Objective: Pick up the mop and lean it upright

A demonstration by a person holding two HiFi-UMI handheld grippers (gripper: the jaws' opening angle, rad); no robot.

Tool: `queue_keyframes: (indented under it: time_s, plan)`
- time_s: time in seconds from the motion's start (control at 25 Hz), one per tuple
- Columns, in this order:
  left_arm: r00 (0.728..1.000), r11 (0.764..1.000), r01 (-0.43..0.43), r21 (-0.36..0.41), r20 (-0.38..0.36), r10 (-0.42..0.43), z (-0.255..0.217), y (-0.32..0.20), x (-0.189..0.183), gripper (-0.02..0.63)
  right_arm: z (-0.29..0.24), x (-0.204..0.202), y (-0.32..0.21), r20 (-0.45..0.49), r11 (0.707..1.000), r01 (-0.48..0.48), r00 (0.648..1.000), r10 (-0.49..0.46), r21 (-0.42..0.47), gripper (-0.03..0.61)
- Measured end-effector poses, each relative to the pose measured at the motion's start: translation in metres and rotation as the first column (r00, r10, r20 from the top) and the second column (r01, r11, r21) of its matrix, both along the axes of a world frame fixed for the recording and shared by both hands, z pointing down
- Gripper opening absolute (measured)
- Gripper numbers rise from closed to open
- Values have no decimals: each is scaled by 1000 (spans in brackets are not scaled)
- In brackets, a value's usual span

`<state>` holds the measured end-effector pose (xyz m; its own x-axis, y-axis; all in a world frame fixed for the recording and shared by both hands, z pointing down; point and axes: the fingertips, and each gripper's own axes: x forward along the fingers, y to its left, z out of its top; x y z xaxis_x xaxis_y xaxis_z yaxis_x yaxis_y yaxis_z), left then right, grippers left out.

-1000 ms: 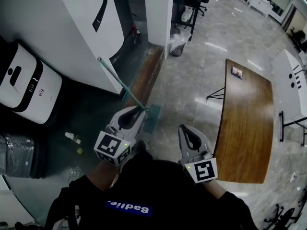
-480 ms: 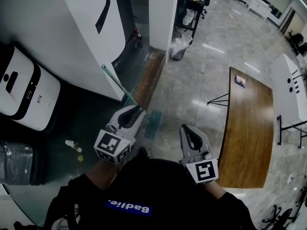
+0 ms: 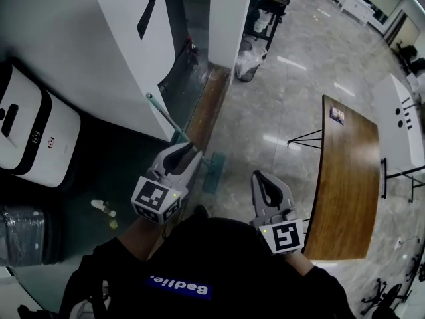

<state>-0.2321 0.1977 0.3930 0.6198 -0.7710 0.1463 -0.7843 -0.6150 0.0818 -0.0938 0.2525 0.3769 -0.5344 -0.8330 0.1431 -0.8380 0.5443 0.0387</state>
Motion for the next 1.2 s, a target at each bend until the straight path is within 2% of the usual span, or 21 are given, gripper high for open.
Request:
queue_keyframes:
  time_s: [0.16, 0.48, 0.8, 1.2]
  plan:
    - [1000, 1000, -18, -9, 9, 18, 10, -9, -11, 117, 2, -11, -5, -9, 1000, -14, 1000, 14, -4, 6]
    - [1000, 999, 12, -46, 21, -12, 28, -25, -30, 127, 6, -14, -10, -23, 999, -29, 999, 29, -21, 6]
    - [994, 991, 99, -88, 52, -95, 53, -44, -43, 147, 11, -10, -21, -25, 999, 19, 999, -20, -39, 6]
    - [977, 967, 210, -141, 77, -201, 82, -75, -65, 161, 3, -7, -39, -32, 997, 75, 997, -76, -29, 6]
